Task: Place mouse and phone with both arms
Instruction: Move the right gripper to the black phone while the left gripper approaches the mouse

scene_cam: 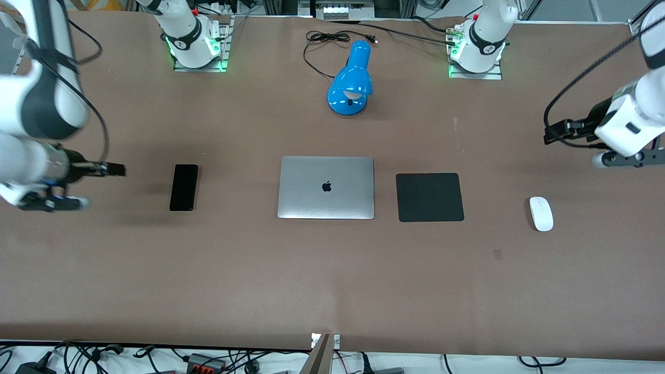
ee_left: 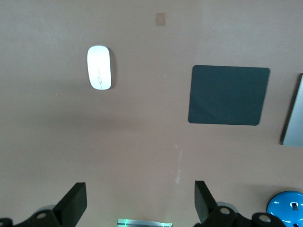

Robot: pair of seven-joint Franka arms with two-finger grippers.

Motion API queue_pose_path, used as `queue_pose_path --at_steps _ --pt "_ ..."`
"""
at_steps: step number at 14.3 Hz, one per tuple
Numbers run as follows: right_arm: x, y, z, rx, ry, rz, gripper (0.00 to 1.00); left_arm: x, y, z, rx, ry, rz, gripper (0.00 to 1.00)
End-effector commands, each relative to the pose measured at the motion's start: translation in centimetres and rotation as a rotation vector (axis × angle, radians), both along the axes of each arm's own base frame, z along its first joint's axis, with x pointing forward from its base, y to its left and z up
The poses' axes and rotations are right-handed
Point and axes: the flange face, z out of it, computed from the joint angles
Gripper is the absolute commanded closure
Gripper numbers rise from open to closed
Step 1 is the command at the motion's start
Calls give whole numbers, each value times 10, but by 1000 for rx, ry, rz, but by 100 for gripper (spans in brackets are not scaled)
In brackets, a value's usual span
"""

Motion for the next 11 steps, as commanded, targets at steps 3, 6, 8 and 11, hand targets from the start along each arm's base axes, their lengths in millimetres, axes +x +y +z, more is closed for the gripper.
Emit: queue_pose_path --at_steps 3,6,8,11 --pt "8 -1 -32 -30 33 -44 0 47 59 -75 60 -56 -8 0" --pt "12 -2 -47 -34 38 -49 0 65 97 -128 73 -79 -3 0" --pt "16 0 -62 -32 30 -52 0 74 106 -167 65 -82 -17 0" --pt "12 11 -101 -14 66 -134 0 75 121 -219 62 -114 -4 0"
